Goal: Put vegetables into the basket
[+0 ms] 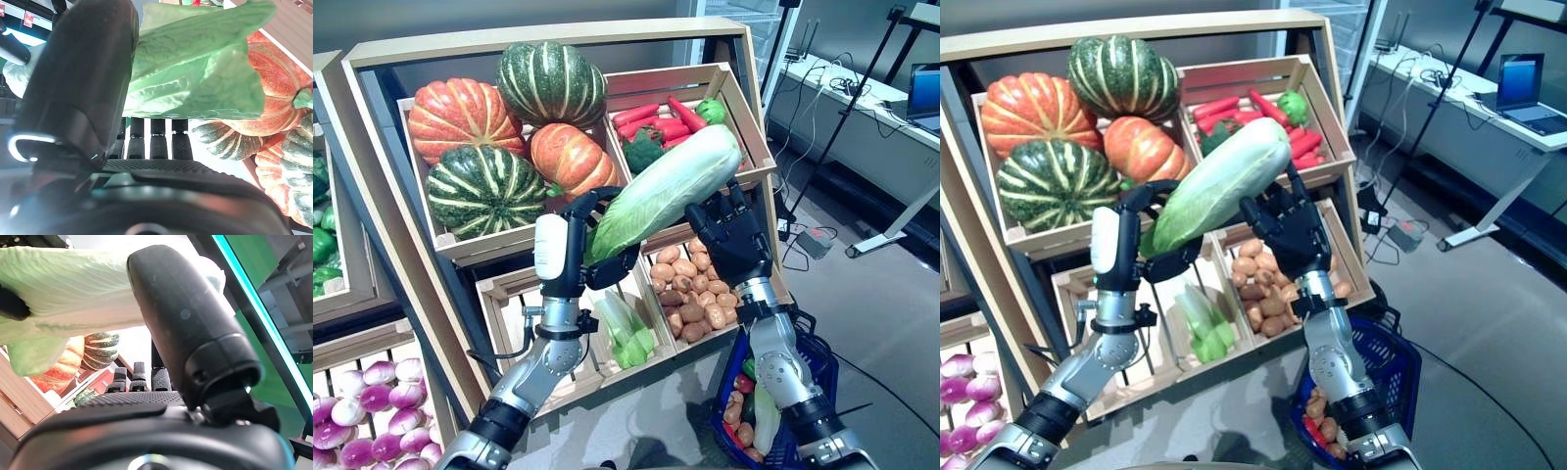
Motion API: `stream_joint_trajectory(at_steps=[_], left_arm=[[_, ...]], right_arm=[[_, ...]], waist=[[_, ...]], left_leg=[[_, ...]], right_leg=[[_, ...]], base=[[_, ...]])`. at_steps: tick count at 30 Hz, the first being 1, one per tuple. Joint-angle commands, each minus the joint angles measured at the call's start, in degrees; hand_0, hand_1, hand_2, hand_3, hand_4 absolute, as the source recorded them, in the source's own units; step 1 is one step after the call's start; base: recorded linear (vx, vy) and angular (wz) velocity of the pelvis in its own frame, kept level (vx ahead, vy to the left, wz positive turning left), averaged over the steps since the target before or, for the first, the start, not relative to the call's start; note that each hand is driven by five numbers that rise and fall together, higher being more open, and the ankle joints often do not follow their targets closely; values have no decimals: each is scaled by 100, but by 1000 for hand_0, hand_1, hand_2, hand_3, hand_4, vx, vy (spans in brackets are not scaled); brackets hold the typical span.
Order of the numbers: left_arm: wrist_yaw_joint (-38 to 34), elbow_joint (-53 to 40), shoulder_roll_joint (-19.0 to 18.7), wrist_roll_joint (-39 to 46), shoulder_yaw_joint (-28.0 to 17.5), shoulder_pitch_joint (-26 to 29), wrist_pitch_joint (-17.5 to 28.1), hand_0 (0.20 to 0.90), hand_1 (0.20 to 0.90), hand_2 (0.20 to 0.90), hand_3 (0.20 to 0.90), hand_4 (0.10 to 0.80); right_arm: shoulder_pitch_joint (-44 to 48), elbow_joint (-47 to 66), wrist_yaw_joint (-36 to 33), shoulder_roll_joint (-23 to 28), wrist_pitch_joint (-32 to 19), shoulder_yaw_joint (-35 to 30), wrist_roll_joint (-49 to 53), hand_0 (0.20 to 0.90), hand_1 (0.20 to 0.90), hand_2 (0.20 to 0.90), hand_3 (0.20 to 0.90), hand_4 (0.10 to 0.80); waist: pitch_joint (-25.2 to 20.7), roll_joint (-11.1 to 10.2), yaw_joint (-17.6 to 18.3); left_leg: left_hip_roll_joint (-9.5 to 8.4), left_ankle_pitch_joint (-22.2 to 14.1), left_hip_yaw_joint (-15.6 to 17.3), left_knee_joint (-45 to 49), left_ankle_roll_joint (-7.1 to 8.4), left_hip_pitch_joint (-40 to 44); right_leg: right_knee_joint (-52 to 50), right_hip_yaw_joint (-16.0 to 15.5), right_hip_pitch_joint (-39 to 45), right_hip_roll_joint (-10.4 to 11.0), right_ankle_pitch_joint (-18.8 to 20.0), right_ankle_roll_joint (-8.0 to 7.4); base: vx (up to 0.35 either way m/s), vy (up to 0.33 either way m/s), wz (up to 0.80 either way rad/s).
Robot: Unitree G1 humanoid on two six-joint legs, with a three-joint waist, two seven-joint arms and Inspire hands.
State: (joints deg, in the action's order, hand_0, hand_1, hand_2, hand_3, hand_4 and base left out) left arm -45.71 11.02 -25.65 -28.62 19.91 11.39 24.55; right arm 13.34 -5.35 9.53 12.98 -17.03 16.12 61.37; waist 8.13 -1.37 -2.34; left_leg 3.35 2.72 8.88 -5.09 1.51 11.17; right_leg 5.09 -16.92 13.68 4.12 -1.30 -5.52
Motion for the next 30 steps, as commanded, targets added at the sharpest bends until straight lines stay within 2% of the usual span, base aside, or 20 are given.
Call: stream_joint_trajectory(at_steps=[1, 7, 10, 13, 16, 19, 20, 25, 30], left_arm=[[-213, -208, -111, -439, 383, 850, 672, 300, 300, 300, 300, 400], [-206, -190, -104, -406, 392, 850, 671, 300, 300, 300, 300, 400], [-191, -216, -98, -379, 375, 795, 652, 300, 300, 300, 300, 400], [-196, -271, -119, -353, 329, 721, 569, 300, 300, 300, 300, 400], [-272, -230, -138, -378, 283, 664, 591, 300, 300, 300, 300, 400], [-312, -198, -125, -394, 287, 674, 583, 300, 300, 300, 300, 400], [-356, -174, -101, -419, 292, 674, 562, 300, 300, 300, 300, 400], [-371, -242, -78, -460, 269, 567, 531, 300, 300, 300, 300, 400], [-447, -196, -51, -510, 306, 558, 525, 300, 300, 300, 300, 400]], right_arm=[[986, 486, 17, -314, -594, -293, 331, 900, 900, 900, 900, 800], [935, 410, -226, -388, -535, -289, 410, 900, 900, 900, 900, 800], [867, 294, -853, -376, -554, -308, -98, 900, 900, 900, 900, 800], [757, 221, -1665, -241, -664, -332, -1292, 900, 900, 900, 900, 800], [668, 293, -1845, -136, -737, -359, -1507, 900, 900, 900, 900, 800], [648, 283, -1933, -149, -730, -324, -1515, 900, 900, 900, 900, 800], [626, 235, -2217, -168, -620, -302, -1585, 900, 900, 900, 900, 800], [443, 155, -2691, -264, -454, -272, -1553, 900, 900, 900, 900, 800], [385, 122, -2582, -405, -447, -212, -1232, 900, 900, 900, 900, 800]], waist=[[-373, -26, 35], [-364, -19, 52], [-365, -16, 61], [-343, -9, 101], [-318, 1, 141], [-305, 8, 149], [-294, 15, 159], [-293, 27, 173], [-276, 36, 181]], left_leg=[[-232, -1023, 104, 9, -120, 296], [-225, -1010, 140, 9, -112, 288], [-225, -1011, 145, 9, -117, 293], [-221, -1008, 173, 9, -128, 295], [-220, -1005, 202, 9, -130, 300], [-219, -1005, 217, 9, -130, 299], [-223, -1009, 226, 9, -132, 302], [-219, -1014, 245, 9, -139, 313], [-214, -1012, 264, 9, -143, 321]], right_leg=[[-9, 21, 127, -24, -405, 186], [-9, 37, 108, -26, -390, 186], [-9, 53, 112, -23, -389, 185], [-9, 100, 94, -21, -369, 177], [-9, 146, 83, -21, -358, 178], [-9, 164, 75, -21, -351, 176], [-9, 182, 73, -21, -348, 171], [-9, 188, 73, -14, -343, 166], [-9, 200, 75, -14, -339, 172]], base=[[4, -5, -4], [4, -4, -4], [0, 0, 0], [0, 0, 0], [0, 2, -2], [-1, 1, -2], [-3, 4, -7], [8, 5, -11], [0, 0, 0]])
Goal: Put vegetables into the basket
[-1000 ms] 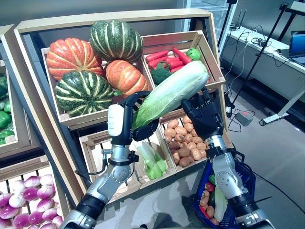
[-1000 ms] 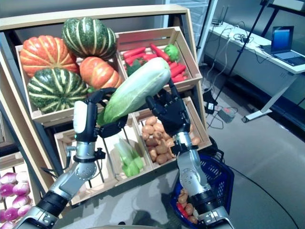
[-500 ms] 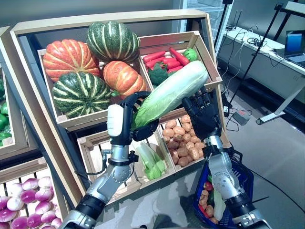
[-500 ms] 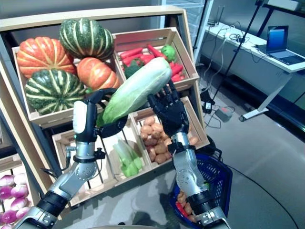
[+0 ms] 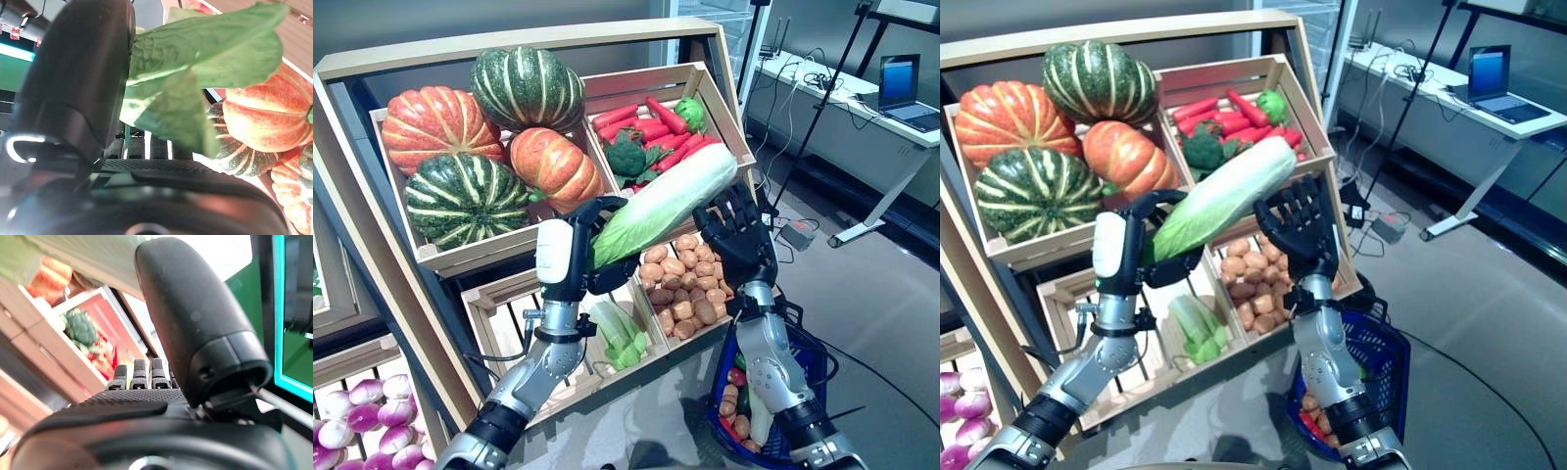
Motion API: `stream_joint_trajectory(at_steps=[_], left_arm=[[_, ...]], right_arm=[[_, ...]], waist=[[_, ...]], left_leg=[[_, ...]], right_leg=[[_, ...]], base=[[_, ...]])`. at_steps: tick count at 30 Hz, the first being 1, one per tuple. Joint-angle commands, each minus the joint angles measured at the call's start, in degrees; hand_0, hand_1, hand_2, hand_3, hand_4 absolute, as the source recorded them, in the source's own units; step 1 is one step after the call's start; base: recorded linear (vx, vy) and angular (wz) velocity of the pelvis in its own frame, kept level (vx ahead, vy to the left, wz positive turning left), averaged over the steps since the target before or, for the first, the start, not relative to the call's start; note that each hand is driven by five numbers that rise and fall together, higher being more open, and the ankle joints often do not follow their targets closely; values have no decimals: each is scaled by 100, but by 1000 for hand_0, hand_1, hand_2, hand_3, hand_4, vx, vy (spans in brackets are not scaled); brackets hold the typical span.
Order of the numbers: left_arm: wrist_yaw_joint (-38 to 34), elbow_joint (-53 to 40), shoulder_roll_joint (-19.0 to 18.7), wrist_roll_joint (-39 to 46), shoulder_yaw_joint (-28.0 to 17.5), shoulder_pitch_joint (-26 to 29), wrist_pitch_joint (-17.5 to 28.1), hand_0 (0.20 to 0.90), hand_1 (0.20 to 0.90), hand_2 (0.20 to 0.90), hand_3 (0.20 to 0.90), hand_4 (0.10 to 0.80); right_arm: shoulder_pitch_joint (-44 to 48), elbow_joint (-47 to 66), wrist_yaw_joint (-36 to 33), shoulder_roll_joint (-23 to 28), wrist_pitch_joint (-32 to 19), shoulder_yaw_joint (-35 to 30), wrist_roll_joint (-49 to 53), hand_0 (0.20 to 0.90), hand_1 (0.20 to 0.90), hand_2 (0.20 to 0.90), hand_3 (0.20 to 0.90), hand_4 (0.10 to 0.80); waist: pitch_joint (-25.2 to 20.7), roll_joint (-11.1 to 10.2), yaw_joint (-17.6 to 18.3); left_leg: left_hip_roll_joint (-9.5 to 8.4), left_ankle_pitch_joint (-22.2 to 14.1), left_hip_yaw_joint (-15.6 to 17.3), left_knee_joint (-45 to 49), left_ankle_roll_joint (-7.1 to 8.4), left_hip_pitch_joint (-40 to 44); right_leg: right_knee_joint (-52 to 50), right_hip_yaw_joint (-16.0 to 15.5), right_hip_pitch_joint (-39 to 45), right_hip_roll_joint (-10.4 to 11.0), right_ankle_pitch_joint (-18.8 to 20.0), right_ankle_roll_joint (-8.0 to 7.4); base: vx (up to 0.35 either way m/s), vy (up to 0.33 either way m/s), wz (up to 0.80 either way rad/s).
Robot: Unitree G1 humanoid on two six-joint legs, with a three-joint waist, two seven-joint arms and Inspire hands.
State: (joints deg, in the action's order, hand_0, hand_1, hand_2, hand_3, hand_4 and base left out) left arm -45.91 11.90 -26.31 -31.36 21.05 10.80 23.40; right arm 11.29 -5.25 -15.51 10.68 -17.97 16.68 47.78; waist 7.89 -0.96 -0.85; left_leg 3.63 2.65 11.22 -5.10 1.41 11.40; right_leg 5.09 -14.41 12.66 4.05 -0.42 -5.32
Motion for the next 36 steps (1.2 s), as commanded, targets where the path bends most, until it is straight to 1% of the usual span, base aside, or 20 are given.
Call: stream_joint_trajectory(at_steps=[1, 9, 13, 18, 20, 24, 29, 36], left_arm=[[-443, -267, 24, -246, 200, 625, 646, 300, 300, 300, 300, 400], [-435, -223, 41, -232, 253, 609, 658, 300, 300, 300, 300, 400], [-414, -217, 31, -223, 265, 580, 673, 300, 300, 300, 300, 400], [-365, -158, 15, -178, 260, 595, 750, 300, 300, 300, 300, 400], [-290, -142, 15, -163, 267, 612, 789, 300, 300, 300, 300, 400], [-82, -168, -53, -49, 250, 612, 889, 300, 300, 300, 300, 400], [172, -196, -108, 124, 279, 670, 899, 300, 300, 300, 300, 400], [491, -67, -143, 271, 472, 806, 953, 300, 300, 300, 300, 400]], right_arm=[[597, 111, -71, -204, -370, -246, 180, 900, 900, 900, 900, 800], [601, 100, 206, -377, -331, -165, 913, 900, 900, 900, 900, 800], [558, 121, 485, -417, -244, -165, 1388, 900, 900, 900, 900, 800], [606, 256, 1409, -467, -206, -164, 2302, 900, 900, 900, 900, 800], [699, 367, 2001, -471, -252, -159, 2631, 900, 900, 900, 900, 800], [870, 696, 2919, -396, -217, -171, 3013, 900, 900, 900, 900, 800], [1176, 861, 3250, -242, -103, -304, 2920, 900, 900, 900, 900, 800], [1629, 1029, 3583, -34, -37, -474, 2764, 900, 900, 900, 900, 800]], waist=[[-247, -3, 28], [-271, -3, -1], [-284, -11, -11], [-285, -19, -31], [-295, -24, -49], [-321, -43, -93], [-348, -74, -136], [-339, -115, -170]], left_leg=[[-241, -1004, 29, 10, -133, 299], [-248, -1007, -1, 10, -122, 314], [-247, -1002, -8, 10, -123, 317], [-246, -999, -15, 10, -125, 321], [-247, -1002, -24, 10, -125, 319], [-250, -1004, -52, 10, -115, 312], [-255, -1011, -111, 10, -106, 294], [-256, -1000, -174, 10, -108, 263]], right_leg=[[-9, -54, 179, -6, -427, 155], [-9, -87, 205, 3, -437, 153], [-9, -105, 214, 6, -441, 154], [-9, -129, 222, 6, -446, 156], [-9, -144, 225, 6, -454, 156], [-9, -183, 229, 3, -464, 151], [-9, -220, 234, -2, -489, 152], [-48, -216, 203, -17, -519, 171]], base=[[0, 0, 0], [0, 0, 0], [0, 0, 0], [0, 0, 0], [0, 0, 0], [0, 0, 0], [0, 0, 0], [3, -5, 1]])
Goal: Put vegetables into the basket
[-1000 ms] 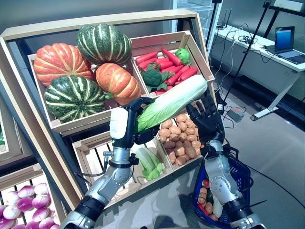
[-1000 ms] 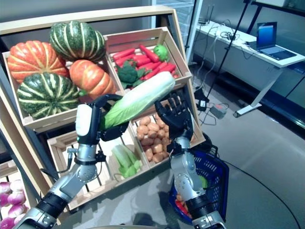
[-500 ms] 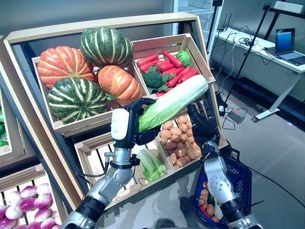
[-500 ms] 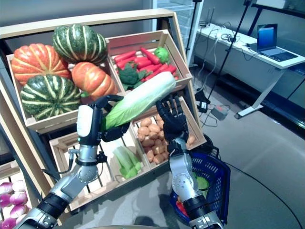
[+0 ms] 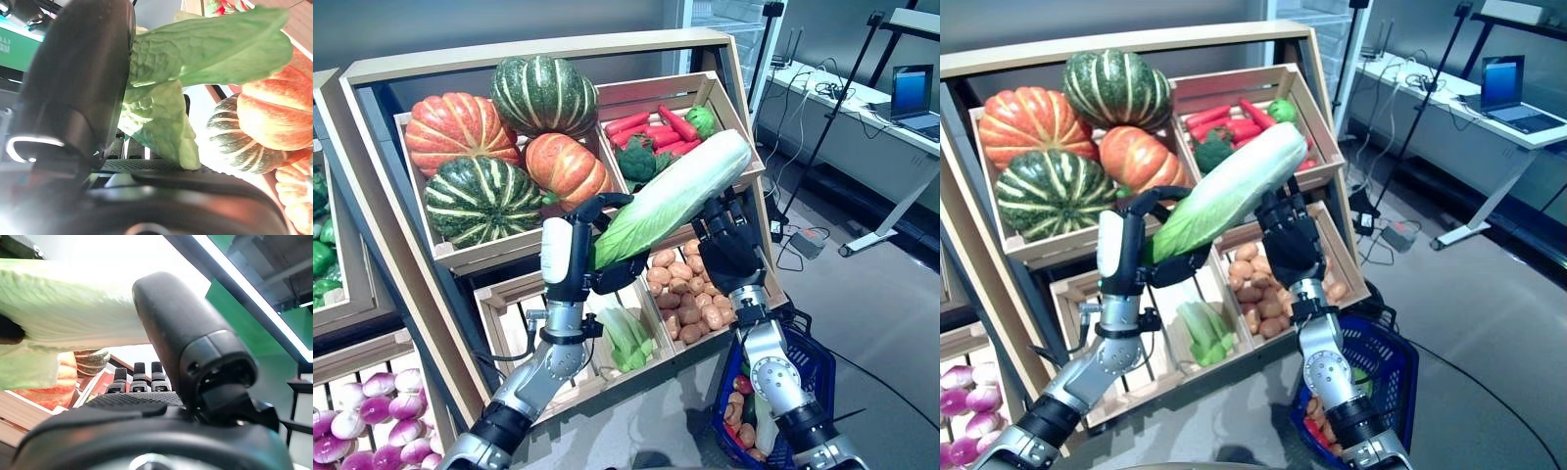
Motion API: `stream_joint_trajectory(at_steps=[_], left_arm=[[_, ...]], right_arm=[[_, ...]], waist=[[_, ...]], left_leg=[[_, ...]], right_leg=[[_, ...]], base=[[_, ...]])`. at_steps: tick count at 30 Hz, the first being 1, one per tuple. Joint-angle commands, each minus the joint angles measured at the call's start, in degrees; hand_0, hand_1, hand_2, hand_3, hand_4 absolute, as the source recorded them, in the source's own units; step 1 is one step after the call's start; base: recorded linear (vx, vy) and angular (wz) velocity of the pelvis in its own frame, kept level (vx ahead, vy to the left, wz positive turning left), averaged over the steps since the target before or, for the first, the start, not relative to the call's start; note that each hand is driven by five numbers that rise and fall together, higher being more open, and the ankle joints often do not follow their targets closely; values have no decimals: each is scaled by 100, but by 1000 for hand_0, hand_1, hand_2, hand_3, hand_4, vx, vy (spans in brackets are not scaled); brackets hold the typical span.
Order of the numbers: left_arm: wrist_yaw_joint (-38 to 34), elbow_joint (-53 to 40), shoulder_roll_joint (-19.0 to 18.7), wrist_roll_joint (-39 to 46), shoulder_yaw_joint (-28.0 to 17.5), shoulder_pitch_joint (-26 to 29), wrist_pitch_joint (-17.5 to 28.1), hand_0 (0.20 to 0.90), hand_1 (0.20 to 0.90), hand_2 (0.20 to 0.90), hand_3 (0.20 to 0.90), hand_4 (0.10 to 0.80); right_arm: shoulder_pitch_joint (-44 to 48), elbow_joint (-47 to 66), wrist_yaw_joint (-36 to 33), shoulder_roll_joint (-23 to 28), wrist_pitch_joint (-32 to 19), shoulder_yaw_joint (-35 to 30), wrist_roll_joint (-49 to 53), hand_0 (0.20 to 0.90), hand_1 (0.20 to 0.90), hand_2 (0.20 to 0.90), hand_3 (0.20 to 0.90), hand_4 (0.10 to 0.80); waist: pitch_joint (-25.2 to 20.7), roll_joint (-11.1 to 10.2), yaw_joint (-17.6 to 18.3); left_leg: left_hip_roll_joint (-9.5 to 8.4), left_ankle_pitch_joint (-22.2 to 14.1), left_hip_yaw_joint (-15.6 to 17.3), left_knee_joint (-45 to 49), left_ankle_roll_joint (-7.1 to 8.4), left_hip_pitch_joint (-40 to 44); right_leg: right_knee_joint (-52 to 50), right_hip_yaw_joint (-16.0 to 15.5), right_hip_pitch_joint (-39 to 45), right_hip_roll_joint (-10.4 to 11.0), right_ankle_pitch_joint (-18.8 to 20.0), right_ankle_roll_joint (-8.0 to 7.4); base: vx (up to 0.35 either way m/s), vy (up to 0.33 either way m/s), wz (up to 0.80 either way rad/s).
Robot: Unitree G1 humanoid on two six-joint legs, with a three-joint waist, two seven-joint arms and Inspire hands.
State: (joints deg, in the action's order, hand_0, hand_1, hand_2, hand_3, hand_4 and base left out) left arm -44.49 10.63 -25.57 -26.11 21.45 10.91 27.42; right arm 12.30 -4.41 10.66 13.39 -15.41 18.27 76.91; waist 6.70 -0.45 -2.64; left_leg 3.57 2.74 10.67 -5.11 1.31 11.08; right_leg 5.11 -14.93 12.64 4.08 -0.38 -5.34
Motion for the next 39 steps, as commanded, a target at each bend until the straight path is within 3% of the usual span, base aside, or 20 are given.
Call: stream_joint_trajectory(at_steps=[1, 13, 19, 22, 32, 39], left_arm=[[397, 76, -220, -239, 468, 810, 548, 300, 300, 300, 300, 400], [1207, 270, -281, 285, 807, 792, 418, 300, 300, 300, 300, 400], [2051, 518, -174, 971, 1028, 767, 113, 300, 300, 300, 300, 400], [2639, 677, -67, 1387, 1155, 760, -259, 300, 300, 300, 300, 400], [3703, 990, 158, 2242, 1300, 663, -994, 300, 300, 300, 300, 400], [3745, 981, 151, 1952, 1331, 651, -1001, 300, 300, 300, 300, 400]], right_arm=[[1582, 988, 1058, -283, -279, -648, -179, 900, 900, 900, 900, 800], [1997, 1549, 2055, -179, 21, -681, 298, 900, 900, 900, 900, 800], [2028, 1748, 2646, -324, 547, -501, 449, 900, 900, 900, 900, 800], [2058, 1835, 2924, -347, 735, -408, 487, 900, 900, 900, 900, 800], [2113, 1779, 3439, -398, 1267, -300, 370, 900, 900, 900, 900, 800], [2094, 1695, 3292, -379, 1309, -243, -34, 900, 900, 900, 900, 800]], waist=[[-216, -171, 7], [-207, -171, -36], [-207, -154, -49], [-208, -153, -44], [-178, -156, -54], [-188, -154, -62]], left_leg=[[-251, -1006, -127, 11, -98, 291], [-266, -1022, -196, 51, -100, 262], [-271, -1021, -201, 54, -106, 246], [-267, -1015, -191, 58, -107, 240], [-260, -1010, -189, 96, -128, 189], [-254, -1004, -194, 104, -136, 188]], right_leg=[[-59, -158, 201, -21, -530, 176], [-124, -123, 186, -25, -593, 195], [-117, -104, 178, -28, -595, 190], [-117, -89, 174, -30, -594, 184], [-162, -53, 121, -36, -594, 188], [-169, -49, 124, -29, -592, 189]], base=[[0, 0, 0], [0, 0, 0], [0, 0, 0], [0, 0, 0], [0, 0, 0], [0, 0, 0]])
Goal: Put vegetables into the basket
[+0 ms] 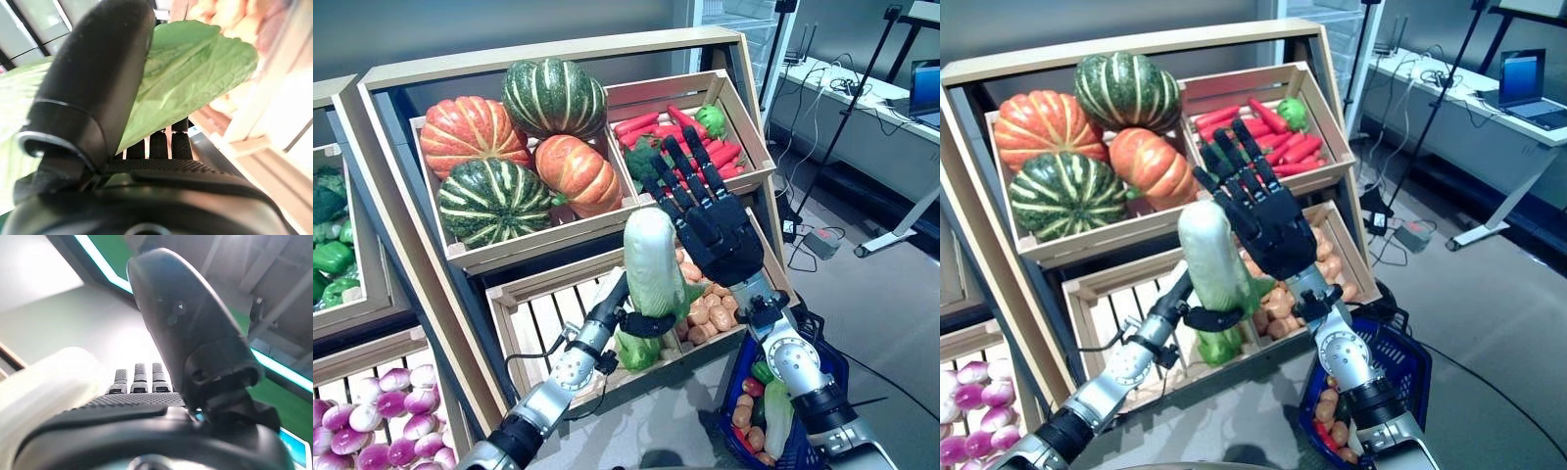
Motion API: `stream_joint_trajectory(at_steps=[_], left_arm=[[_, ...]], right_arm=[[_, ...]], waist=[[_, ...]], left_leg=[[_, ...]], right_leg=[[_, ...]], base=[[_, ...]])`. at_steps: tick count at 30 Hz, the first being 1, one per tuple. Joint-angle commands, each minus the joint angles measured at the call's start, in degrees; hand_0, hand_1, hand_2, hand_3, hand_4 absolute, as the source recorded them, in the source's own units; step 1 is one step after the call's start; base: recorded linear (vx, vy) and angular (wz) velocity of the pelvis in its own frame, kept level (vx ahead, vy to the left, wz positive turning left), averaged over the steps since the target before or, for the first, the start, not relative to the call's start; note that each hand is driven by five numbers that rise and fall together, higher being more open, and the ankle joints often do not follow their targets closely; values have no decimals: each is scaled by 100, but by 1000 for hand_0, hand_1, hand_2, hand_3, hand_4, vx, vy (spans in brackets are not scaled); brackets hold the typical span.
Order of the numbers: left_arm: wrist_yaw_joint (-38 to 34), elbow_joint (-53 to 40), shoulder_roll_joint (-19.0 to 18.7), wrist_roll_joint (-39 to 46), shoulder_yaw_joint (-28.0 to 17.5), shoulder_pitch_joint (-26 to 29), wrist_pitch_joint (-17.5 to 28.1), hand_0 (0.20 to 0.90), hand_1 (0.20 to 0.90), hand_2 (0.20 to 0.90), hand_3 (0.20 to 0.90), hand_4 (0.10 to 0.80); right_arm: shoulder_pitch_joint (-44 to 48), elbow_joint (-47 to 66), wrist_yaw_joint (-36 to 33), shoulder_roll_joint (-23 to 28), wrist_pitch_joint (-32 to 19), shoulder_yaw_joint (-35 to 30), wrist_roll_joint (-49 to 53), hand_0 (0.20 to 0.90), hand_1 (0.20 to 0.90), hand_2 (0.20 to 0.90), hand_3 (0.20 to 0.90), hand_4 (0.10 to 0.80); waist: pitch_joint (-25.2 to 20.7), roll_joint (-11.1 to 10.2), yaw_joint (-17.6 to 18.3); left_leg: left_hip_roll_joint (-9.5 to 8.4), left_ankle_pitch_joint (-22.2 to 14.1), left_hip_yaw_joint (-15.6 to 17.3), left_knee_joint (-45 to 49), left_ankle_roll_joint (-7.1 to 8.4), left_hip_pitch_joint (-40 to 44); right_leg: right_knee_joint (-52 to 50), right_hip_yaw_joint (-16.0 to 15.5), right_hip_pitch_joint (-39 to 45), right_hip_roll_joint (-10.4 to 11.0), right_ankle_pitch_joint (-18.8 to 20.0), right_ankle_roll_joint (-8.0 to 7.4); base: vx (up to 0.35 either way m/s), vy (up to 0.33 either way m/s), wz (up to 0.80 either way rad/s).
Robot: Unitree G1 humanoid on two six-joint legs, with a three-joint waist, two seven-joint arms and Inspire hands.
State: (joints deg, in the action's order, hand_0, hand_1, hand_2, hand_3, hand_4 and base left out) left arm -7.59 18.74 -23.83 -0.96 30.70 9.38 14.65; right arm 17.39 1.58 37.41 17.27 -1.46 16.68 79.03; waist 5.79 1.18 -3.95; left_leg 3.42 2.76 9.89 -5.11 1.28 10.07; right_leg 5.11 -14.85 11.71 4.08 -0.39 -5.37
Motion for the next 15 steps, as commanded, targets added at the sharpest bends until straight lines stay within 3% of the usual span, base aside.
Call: stream_joint_trajectory(at_steps=[1, 5, 7, 15], left_arm=[[-8, 140, -59, -658, 407, 821, 304, 300, 300, 300, 300, 400], [-135, -44, -232, -616, 265, 832, 379, 300, 300, 300, 300, 400], [-207, -12, -265, -632, 181, 784, 454, 300, 300, 300, 300, 400], [-369, 81, -292, -751, -29, 617, 659, 300, 300, 300, 300, 400]], right_arm=[[1575, 1064, 486, -728, -170, -90, -449, 900, 900, 900, 900, 800], [1484, 829, -233, -275, -703, -158, -2274, 900, 900, 900, 900, 800], [1434, 627, -295, 92, -858, -184, -2596, 900, 900, 900, 900, 800], [1320, 427, -520, 705, -1079, -101, -3557, 900, 900, 900, 900, 800]], waist=[[-99, -315, 75], [-92, -327, 107], [-78, -343, 142], [-40, -380, 186]], left_leg=[[-239, -1003, -115, 102, -133, 288], [-230, -990, -102, 109, -126, 262], [-224, -979, -85, 100, -123, 263], [-194, -963, -18, 46, -99, 328]], right_leg=[[-169, -52, 216, -30, -591, 193], [-184, -33, 178, -29, -581, 193], [-192, -11, 157, -30, -570, 190], [-183, -7, 181, -23, -559, 170]], base=[[11, 2, -4], [0, 0, 0], [0, 0, 0], [0, 0, 0]])
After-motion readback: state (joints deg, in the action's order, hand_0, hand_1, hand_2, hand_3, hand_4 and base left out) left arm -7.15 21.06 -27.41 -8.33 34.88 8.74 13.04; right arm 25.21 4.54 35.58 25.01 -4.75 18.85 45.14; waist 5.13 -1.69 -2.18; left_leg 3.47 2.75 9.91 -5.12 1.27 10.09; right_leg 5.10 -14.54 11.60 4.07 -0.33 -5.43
